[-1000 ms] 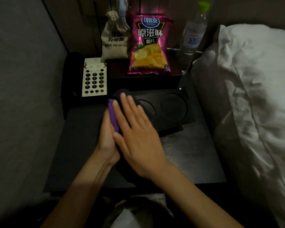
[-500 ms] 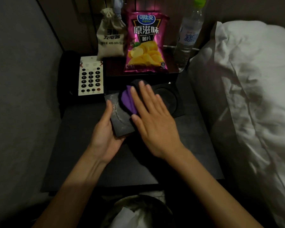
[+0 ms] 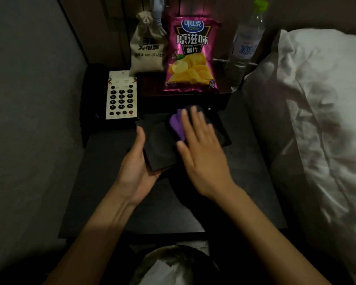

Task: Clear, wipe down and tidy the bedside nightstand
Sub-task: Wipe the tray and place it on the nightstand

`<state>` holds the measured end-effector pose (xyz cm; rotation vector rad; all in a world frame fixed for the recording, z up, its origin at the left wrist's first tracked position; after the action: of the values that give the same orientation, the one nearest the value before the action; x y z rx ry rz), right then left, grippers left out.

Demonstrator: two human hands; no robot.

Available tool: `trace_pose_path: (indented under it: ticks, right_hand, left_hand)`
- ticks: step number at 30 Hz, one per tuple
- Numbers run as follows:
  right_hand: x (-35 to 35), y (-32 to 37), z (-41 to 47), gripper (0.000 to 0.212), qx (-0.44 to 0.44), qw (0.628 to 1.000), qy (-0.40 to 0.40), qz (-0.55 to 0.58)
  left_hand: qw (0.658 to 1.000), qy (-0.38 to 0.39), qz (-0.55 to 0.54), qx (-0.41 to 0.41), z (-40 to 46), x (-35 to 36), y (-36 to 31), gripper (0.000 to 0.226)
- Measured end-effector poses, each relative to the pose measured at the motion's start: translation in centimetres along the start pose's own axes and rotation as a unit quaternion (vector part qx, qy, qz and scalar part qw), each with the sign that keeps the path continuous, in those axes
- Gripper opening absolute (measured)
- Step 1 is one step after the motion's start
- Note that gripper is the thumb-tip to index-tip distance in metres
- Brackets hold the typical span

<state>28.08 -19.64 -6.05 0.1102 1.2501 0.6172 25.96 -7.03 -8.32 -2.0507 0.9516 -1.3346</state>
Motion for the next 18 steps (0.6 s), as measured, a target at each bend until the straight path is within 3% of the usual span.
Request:
trace_pose_path:
  ticks: [5,9,15,18]
  right_hand:
    - [1.2,4.9,-1.9,0.07,-0.167,0.985,0.015,0.039]
    - [1.4,6.0,-2.5,0.064,-0.222,0.974,0.015,0.042]
    - [-0.3,4.3,-1.4,0.064,-0.182,0.981,-0.014,0.071]
    - [-2.0,1.6,-0.5,0.054,-0.081,0.992,-0.054,0.077]
  left_hand:
    - [0.999,-0.009,-0.046,-0.021,0.0,-0.2,-0.1,0.067]
    - [0.995,-0.025,-0.089,-0.028,-0.1,-1.2,-0.5,0.064]
    - [0.987,-0.063,-0.139,-0.046,1.0,-2.0,-0.6,0.043]
    - [0.992,-0.097,-0.082,-0.025,1.6,-2.8,-0.9,0.031]
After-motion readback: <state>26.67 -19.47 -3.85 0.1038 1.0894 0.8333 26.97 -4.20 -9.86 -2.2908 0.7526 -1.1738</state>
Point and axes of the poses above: each hand's wrist, its own z-axis towards the middle knuckle, its own x-axis out of the palm, y = z × x, the point moved 6 cm from there along z, towards the middle knuckle, and after that the axes turned 10 degrees about -y, right-handed, at the moved point
